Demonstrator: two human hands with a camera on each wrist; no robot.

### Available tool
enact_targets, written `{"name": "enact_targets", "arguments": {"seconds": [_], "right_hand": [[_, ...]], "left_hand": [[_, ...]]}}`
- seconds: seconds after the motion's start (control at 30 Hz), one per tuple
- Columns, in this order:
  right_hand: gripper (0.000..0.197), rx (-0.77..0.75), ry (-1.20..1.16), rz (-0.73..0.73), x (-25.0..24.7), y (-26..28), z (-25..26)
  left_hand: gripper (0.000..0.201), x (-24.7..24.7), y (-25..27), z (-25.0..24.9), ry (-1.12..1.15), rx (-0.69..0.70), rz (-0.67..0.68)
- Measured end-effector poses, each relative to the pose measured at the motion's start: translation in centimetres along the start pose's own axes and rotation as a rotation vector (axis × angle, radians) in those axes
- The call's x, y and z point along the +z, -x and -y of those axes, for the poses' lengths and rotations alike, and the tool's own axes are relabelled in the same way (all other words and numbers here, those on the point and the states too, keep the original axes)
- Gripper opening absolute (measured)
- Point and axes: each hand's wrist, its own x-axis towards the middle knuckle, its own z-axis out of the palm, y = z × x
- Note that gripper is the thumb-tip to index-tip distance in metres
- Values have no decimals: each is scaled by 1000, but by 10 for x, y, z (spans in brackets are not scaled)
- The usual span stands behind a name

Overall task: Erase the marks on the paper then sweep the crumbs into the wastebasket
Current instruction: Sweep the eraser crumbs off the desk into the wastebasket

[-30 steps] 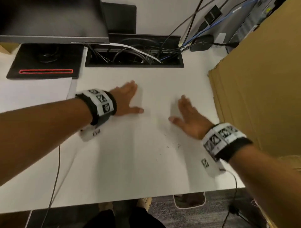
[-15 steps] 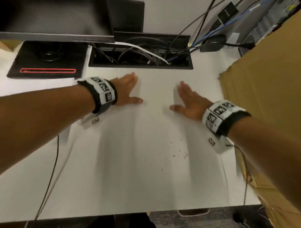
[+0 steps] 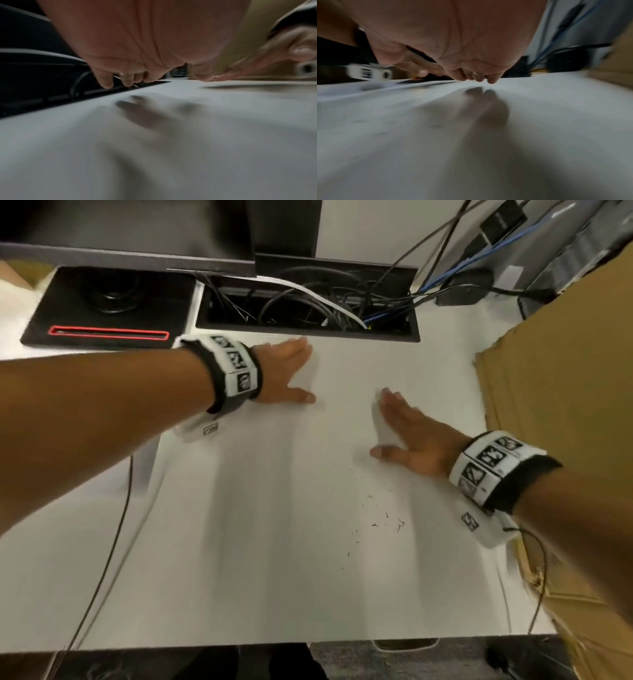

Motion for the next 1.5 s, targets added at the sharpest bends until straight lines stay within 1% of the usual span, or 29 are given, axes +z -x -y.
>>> {"name": "enact_targets", "arguments": {"seconds": [0.07,0.13,0.2,0.27,0.33,0.37,0.43,0.47,0.5,0.53,0.6,0.7,0.73,0.77,0.8,0.87,0.9,0.93,0.97,1.03,1.1,1.17,1.2,1.23,1.3,1.37,1.4,1.43,1.5], "right_hand": [[113,60,32,-1,-1,-11,-5],[116,-13,60,34,14,-5,8],[117,-130,66,94,35,21,26],[111,-185,0,140,47,54,35],[104,-93,-138,90,43,71,28],[101,4,-219,26,39,72,18],[100,205,-319,-101,33,70,-5],[100,272,-315,-116,34,68,-13],[100,307,-290,-105,39,64,-18],[101,306,-250,-92,46,63,-18],[107,224,-169,-73,65,65,-6],[112,-3,-86,2,93,87,31],[111,-68,-75,33,98,95,41],[110,-108,-83,44,101,100,44],[111,-110,-113,24,98,100,41],[115,12,-200,-76,84,89,24],[112,96,-229,-114,74,80,13],[106,161,-222,-124,64,71,4],[99,199,-187,-119,58,61,-1],[94,164,-100,-105,54,42,3],[94,48,-46,-84,60,35,23],[95,-89,18,-25,73,44,43],[94,-144,37,20,78,53,48],[93,-175,34,57,82,63,49],[92,-131,-46,36,78,76,42],[90,28,-159,-71,66,73,26],[90,108,-183,-98,62,69,20],[91,161,-175,-102,62,66,18],[94,147,-119,-80,71,63,23]], "left_hand": [[98,0,-16,-9,-13,-40,39],[100,8,-11,-27,-5,-5,65],[104,23,17,-48,-33,79,111],[102,37,57,-65,-44,216,194],[97,43,90,-73,-41,296,291],[96,41,94,-71,-10,286,280],[98,30,77,-57,62,153,159],[100,25,64,-48,57,66,104],[102,19,51,-40,42,-7,84],[104,18,44,-37,24,-37,94],[107,31,50,-47,-10,18,143],[105,59,98,-86,-10,229,237],[103,63,113,-96,-2,283,273],[103,65,122,-100,14,298,285],[105,62,124,-97,57,259,264],[114,55,112,-77,141,70,147],[119,52,104,-64,154,-33,98],[122,51,99,-54,148,-109,86],[124,54,96,-49,129,-142,104],[122,65,101,-58,108,-117,142],[116,76,116,-84,91,-14,157],[108,81,136,-106,94,110,203],[106,82,143,-110,112,141,228],[105,81,148,-107,138,132,235],[113,80,147,-90,190,6,168],[120,78,137,-72,231,-147,85],[120,77,133,-69,237,-184,73],[118,78,130,-71,226,-184,73],[113,79,130,-86,174,-92,100]]}}
